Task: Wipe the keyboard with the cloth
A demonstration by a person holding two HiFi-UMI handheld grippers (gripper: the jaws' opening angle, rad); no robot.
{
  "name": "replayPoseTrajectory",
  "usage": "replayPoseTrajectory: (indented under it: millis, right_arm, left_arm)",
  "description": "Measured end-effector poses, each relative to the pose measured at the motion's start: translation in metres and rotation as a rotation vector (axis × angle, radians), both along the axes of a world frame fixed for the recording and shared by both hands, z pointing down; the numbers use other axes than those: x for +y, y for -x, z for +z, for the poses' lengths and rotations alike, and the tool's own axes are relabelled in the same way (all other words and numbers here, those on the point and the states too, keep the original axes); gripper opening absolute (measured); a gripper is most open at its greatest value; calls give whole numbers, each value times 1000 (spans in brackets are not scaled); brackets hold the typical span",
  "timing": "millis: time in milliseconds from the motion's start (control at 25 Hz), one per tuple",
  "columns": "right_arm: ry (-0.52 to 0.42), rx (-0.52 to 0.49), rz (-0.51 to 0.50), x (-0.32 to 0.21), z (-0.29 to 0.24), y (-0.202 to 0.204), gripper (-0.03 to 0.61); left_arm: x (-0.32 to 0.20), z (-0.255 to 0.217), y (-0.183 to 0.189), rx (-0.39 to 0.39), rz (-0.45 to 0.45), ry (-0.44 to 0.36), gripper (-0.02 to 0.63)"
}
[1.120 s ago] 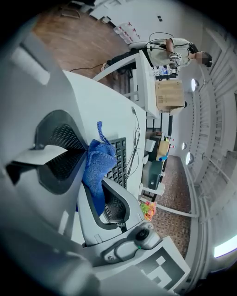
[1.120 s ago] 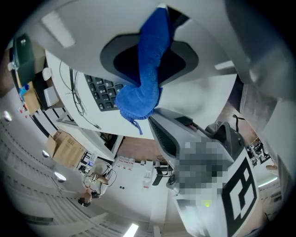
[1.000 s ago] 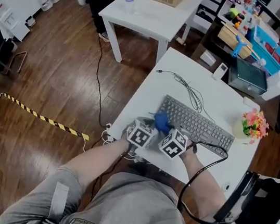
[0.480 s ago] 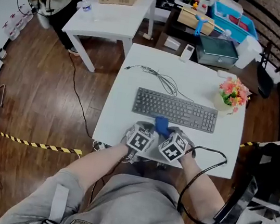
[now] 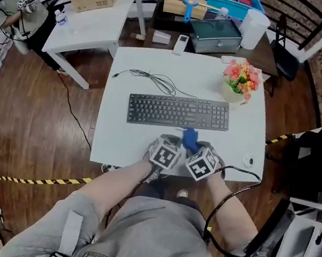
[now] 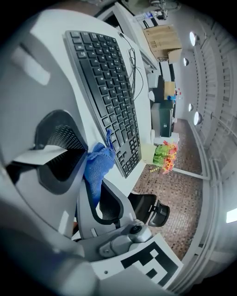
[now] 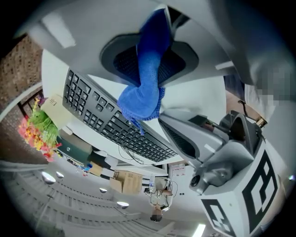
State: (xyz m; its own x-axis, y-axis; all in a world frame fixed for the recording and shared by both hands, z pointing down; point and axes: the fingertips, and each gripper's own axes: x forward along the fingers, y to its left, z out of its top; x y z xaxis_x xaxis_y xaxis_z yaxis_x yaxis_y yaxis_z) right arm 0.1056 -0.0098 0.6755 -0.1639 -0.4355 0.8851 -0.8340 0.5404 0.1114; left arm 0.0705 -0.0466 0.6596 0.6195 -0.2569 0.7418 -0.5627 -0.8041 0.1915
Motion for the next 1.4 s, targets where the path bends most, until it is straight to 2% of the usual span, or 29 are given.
replayPoseTrajectory:
  millis: [200, 440, 640, 880, 1080, 1160, 1400]
  right_arm:
    - [-32, -37, -31, -3, -1, 0, 129]
    - [-77, -147, -46, 3, -15, 2, 230]
    - [-126, -171, -47, 19, -32, -8, 233]
    - [-109, -205, 11, 67, -29, -30, 196]
    - [-77, -249, 116, 117, -19, -41, 181]
    - [-32, -266, 160, 142, -9, -42, 164]
    - [143, -271, 198, 213, 37, -26, 51]
  left_arm:
    - [3, 8, 5, -64, -73, 4, -6]
    - [12, 7, 25, -104, -151, -11, -6]
    - [29, -3, 32, -98, -209, -41, -6]
    - [75, -10, 32, -76, -232, -49, -6]
    - [118, 2, 41, -97, -167, -33, -6]
    - [140, 12, 50, -112, -129, -15, -6]
    - [194, 39, 77, -158, 6, 21, -6]
